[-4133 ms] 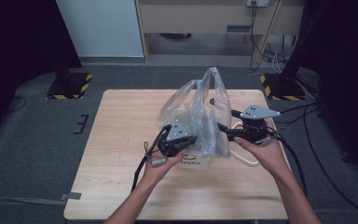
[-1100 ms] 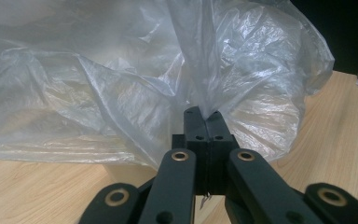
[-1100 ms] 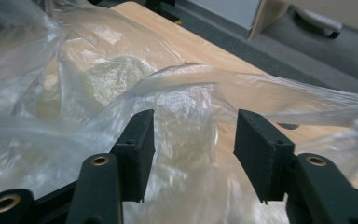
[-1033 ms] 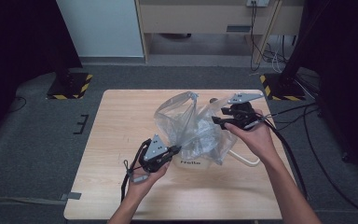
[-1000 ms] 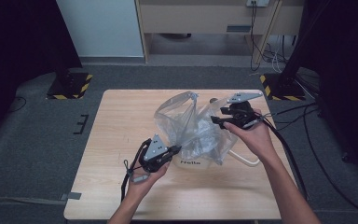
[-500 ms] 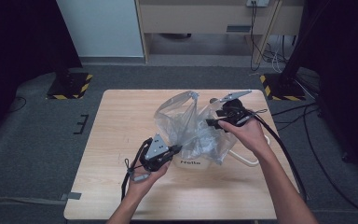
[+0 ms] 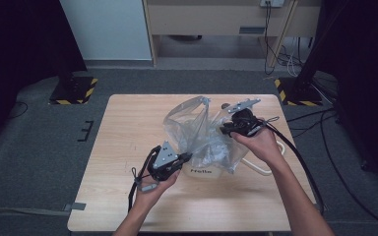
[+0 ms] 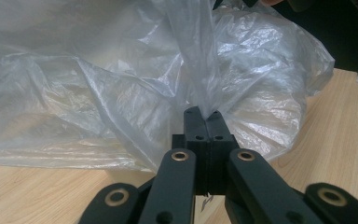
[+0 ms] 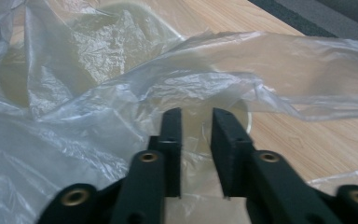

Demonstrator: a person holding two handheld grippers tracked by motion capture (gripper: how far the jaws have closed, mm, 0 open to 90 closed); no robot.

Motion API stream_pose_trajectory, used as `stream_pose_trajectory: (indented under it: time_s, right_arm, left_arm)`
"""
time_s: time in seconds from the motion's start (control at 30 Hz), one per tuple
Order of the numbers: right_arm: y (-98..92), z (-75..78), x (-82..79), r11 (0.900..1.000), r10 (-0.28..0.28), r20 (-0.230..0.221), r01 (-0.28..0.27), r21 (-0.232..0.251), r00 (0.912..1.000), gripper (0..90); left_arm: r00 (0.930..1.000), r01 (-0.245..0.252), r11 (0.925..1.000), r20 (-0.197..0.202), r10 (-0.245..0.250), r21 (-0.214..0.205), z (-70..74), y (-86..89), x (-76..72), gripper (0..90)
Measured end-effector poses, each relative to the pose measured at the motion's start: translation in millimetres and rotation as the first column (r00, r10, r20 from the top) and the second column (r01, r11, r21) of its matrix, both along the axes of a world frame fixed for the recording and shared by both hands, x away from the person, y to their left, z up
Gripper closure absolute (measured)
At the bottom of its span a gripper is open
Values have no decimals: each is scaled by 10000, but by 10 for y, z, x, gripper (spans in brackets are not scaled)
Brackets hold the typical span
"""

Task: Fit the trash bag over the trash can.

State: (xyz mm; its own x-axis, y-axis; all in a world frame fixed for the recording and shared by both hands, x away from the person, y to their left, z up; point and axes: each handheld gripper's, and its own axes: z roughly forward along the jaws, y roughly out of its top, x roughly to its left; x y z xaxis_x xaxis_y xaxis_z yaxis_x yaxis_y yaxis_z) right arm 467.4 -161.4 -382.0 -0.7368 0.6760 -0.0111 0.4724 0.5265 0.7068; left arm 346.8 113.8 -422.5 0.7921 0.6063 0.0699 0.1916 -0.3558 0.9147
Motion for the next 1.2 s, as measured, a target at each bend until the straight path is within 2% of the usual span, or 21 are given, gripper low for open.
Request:
stream_pose_trajectory:
  time_s: [0.13, 0.27, 0.47, 0.57, 0.77, 0.97, 1.2]
  right_arm:
    - [8, 8, -12, 10000, 64, 107, -64, 23, 9999, 900]
    - [0, 21, -15, 10000, 61, 331, -59, -42, 9994, 900]
    - [-80, 90, -11, 9994, -299, 785, 313, -161, 9965, 900]
    - [-128, 111, 10, 9975, -513, 953, 558, -444, 9941, 900]
    - [-170, 101, 49, 9913, -808, 1124, 916, -940, 9904, 900]
    - [-194, 51, 133, 9812, -1007, 1304, 1201, -1508, 9863, 900]
    - [-222, 4, 239, 9752, -1299, 1251, 1496, -1633, 9836, 900]
  left_arm:
    - [10000, -6, 10000, -2, 6, -30, -3, -1, -3, 900]
    - [10000, -7, 10000, 21, 7, -23, -4, 5, -12, 900]
    - [10000, -42, 9999, 71, 43, -117, -1, 31, -46, 900]
    - [10000, -18, 9999, 80, 20, -143, -1, 43, -61, 900]
    - [10000, -21, 9998, 92, 23, -218, -15, 75, -105, 900]
    - [9999, -126, 9993, 75, 129, -355, -35, 169, -159, 900]
    - [9994, -345, 9988, -65, 343, -360, -98, 277, -176, 900]
